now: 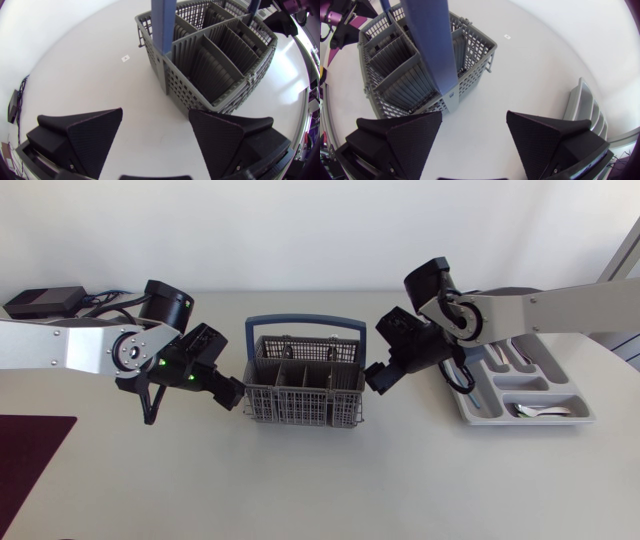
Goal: Sort the cutlery from the basket into the organizer compartments.
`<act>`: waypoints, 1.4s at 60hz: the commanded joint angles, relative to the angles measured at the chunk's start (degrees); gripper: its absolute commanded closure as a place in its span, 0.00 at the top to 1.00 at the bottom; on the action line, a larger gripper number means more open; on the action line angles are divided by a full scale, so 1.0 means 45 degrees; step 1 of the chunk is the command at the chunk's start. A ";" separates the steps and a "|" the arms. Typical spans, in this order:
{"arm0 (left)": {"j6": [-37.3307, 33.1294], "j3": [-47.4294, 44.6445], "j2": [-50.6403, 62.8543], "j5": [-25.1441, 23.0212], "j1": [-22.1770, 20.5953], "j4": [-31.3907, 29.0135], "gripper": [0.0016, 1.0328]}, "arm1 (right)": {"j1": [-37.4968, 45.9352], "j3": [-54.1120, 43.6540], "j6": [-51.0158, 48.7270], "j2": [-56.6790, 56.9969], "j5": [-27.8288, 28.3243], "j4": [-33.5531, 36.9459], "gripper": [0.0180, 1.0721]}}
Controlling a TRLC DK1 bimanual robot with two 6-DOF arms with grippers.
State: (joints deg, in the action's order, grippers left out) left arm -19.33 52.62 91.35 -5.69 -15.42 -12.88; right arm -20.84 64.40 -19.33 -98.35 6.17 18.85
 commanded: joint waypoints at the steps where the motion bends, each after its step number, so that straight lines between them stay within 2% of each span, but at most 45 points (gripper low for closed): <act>1: -0.0137 0.0318 0.0364 -0.0356 -0.0050 0.0207 0.89 | -0.0193 0.0610 0.0468 -0.0587 0.0268 0.0049 0.88; 22: -0.0177 0.0846 0.0872 -0.0414 0.0087 0.0383 0.89 | -0.0134 0.1489 0.0488 -0.1407 0.0112 0.0225 0.88; 47: -0.0137 0.0885 0.0754 -0.0414 0.0028 0.0344 0.89 | 0.0022 0.1235 0.0546 -0.1290 -0.0337 0.0401 0.88; 69: -0.0196 0.0416 -0.0378 -0.0571 0.1161 0.0363 0.90 | 0.0432 0.0083 0.0546 -0.0060 -0.1489 0.0049 0.92; 84: -0.0098 -0.0209 -0.2234 -0.0571 0.1942 0.0383 0.95 | 0.0940 -0.1011 0.0527 0.1718 -0.2056 -0.0146 0.95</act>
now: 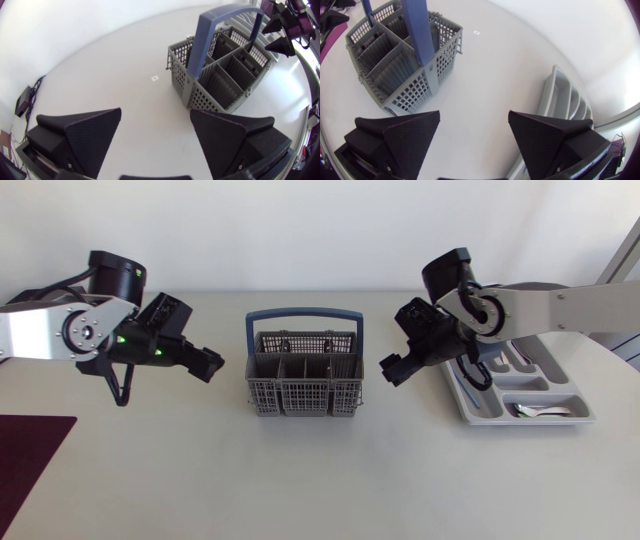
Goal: Sort the cutlery from the basket into the organizer compartments.
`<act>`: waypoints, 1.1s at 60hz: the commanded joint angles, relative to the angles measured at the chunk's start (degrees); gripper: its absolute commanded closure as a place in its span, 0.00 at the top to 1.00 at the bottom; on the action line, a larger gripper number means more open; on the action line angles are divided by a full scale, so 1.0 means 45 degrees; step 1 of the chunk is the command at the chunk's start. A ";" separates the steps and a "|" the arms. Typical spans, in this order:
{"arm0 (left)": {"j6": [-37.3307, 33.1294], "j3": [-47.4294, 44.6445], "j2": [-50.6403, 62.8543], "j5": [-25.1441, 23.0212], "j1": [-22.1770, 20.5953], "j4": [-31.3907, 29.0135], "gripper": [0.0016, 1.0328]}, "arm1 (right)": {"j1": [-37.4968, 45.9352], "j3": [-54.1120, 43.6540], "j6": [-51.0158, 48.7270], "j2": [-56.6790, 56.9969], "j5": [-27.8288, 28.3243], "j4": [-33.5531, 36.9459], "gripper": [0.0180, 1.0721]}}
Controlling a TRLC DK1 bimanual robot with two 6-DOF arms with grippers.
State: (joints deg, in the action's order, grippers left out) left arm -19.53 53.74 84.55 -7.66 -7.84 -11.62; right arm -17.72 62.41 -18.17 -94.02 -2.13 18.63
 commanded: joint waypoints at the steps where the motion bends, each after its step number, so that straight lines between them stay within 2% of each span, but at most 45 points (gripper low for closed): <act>1: -0.0035 -0.0496 -0.0860 -0.0134 0.0315 0.0101 0.95 | 0.0304 -0.0627 0.0269 0.0873 -0.0210 -0.0098 0.95; 20: 0.0141 -0.1238 -0.2774 0.0023 0.1097 -0.0426 0.95 | 0.1359 -0.2326 -0.0532 0.3725 -0.0523 -0.0410 0.95; 53: 0.0316 -0.3660 -0.6680 -0.0114 0.1858 0.0218 0.95 | 0.3077 -0.5080 -0.0590 0.8315 -0.0562 -0.0703 0.95; 66: 0.0805 -0.4090 -0.7813 0.0667 0.2112 0.0394 0.95 | 0.3312 -0.6369 -0.0434 1.0541 -0.0835 -0.1641 0.95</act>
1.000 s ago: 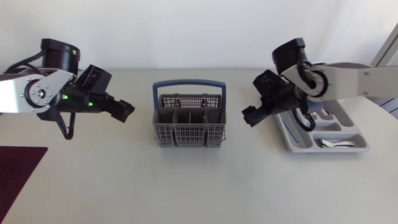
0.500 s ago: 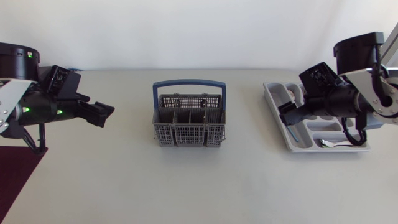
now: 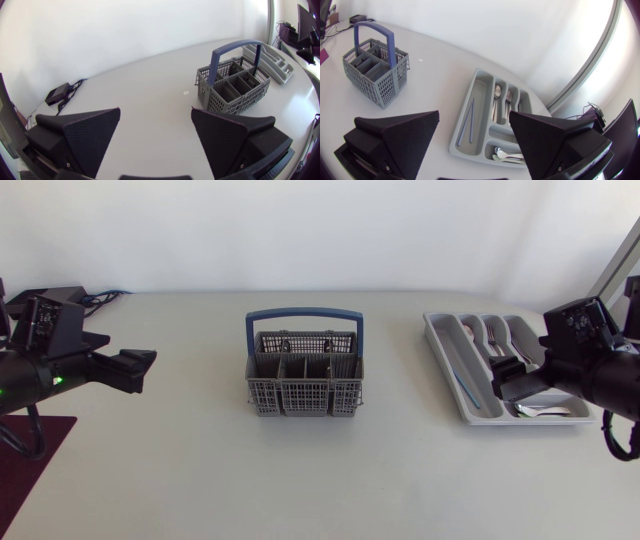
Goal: Sort the cutlery from the basket into the organizer compartments.
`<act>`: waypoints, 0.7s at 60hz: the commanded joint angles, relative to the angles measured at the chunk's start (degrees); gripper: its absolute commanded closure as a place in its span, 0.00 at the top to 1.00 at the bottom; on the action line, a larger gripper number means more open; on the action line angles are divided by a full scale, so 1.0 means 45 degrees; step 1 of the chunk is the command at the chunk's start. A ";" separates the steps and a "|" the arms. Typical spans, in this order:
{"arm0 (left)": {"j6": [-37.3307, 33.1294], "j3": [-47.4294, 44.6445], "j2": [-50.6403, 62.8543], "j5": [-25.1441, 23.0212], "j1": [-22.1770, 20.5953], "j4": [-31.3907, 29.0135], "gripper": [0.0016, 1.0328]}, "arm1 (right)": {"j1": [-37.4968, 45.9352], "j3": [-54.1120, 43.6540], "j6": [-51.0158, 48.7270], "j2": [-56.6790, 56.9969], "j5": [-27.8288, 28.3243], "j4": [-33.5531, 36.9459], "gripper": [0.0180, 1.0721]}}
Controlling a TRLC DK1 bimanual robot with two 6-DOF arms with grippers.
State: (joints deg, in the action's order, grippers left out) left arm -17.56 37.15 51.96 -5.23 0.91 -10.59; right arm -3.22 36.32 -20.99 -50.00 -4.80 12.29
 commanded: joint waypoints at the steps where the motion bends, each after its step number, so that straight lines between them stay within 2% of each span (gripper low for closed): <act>1: 0.0387 -0.0442 -0.0727 0.0128 0.0209 0.0166 0.95 | 0.0130 -0.0648 0.0232 0.1013 -0.0262 -0.0252 0.95; 15: 0.0250 -0.1223 -0.2036 0.0128 0.0150 0.0361 0.95 | 0.0306 -0.1332 0.0114 0.2478 -0.0301 -0.0310 0.95; 25: 0.1129 -0.2864 -0.4438 0.0128 0.0912 0.2236 0.95 | 0.0502 -0.2035 0.0075 0.3962 -0.0321 -0.0330 0.95; 29: 0.1637 -0.3255 -0.5122 0.0128 0.1205 0.2510 0.95 | 0.0599 -0.2308 0.0075 0.4353 -0.0301 -0.0349 0.95; 42: 0.2170 -0.4326 -0.6520 0.0343 0.0943 0.2508 0.95 | 0.0750 -0.3424 0.0763 0.5737 -0.0108 -0.0748 0.95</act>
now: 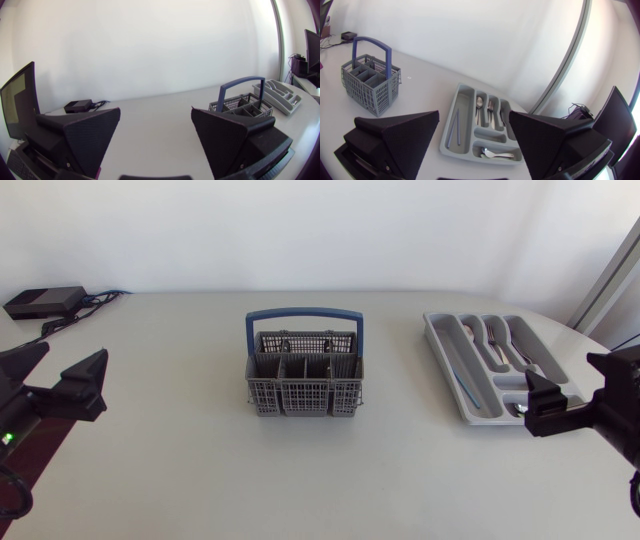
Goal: Sort the cutlery from the basket into the organizer compartments.
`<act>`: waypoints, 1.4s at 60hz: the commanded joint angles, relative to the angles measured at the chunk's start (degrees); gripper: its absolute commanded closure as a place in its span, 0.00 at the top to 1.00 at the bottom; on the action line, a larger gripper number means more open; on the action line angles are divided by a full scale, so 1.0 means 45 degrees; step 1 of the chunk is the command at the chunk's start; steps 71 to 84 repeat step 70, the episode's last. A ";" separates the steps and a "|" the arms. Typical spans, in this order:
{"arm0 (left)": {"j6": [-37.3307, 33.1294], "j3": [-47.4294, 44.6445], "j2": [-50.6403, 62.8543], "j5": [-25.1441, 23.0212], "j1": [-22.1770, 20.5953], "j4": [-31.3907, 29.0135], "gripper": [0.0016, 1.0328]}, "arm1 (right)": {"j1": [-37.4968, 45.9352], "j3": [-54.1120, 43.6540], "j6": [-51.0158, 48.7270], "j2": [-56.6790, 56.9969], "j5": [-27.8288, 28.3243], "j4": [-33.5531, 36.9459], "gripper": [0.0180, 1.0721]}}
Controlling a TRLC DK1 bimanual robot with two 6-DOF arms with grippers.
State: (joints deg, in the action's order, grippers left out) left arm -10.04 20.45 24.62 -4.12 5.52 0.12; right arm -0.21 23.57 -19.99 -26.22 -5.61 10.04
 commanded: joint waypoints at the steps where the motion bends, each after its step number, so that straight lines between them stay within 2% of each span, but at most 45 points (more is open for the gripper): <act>1: 0.0544 -0.0716 -0.0574 0.0117 -0.0111 0.0124 0.95 | 0.0078 -0.0704 0.0634 0.0582 0.0100 -0.0296 0.95; 45: 0.2213 -0.4502 -0.5418 0.0907 -0.1214 -0.0025 0.95 | 0.0049 -0.4892 0.4151 0.5426 0.1158 -0.2084 0.95; 84: 0.2232 -0.4544 -0.5472 0.0916 -0.1226 -0.0027 0.95 | 0.0046 -0.5238 0.4442 0.5826 0.1246 -0.2232 0.95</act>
